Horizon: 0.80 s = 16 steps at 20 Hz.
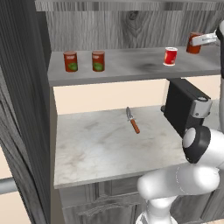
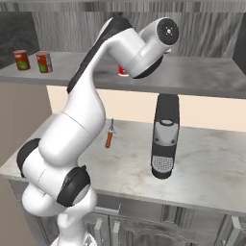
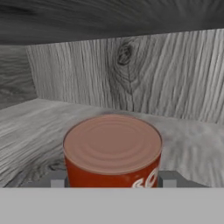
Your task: Stack two cans on top of the other two cans in the cabinet.
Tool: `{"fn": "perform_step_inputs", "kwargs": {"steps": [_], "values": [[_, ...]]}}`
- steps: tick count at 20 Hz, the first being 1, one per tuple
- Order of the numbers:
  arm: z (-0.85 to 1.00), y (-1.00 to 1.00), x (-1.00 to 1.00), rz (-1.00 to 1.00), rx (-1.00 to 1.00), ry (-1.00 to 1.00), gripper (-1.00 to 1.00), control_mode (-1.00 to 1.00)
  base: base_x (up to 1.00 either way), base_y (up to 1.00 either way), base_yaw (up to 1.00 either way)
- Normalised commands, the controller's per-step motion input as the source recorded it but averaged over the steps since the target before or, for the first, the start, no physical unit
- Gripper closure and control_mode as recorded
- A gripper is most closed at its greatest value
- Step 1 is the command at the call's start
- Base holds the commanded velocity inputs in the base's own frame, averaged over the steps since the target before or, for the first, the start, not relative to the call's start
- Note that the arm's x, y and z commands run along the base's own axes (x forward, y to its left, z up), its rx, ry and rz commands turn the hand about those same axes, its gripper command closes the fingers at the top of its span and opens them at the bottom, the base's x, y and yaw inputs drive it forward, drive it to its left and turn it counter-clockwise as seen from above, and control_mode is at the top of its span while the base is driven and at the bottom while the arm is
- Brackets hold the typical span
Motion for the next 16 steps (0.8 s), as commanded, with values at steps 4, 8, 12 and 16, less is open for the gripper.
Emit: {"fn": "perform_step_inputs", "kwargs": {"steps": [4,8,12,16], "values": [[0.0,-0.11,-0.29,0.02,0.0,0.0,1.0,-1.0,0.0,0.0,0.0],[0.0,-0.06,-0.13,0.0,0.0,0.0,1.0,-1.0,0.0,0.0,0.0],[0.0,0.0,0.0,0.0,0.0,0.0,1.0,-1.0,0.0,0.0,0.0],[0.0,0.14,0.0,0.0,0.0,0.01,1.0,-1.0,0.0,0.0,0.0]]}}
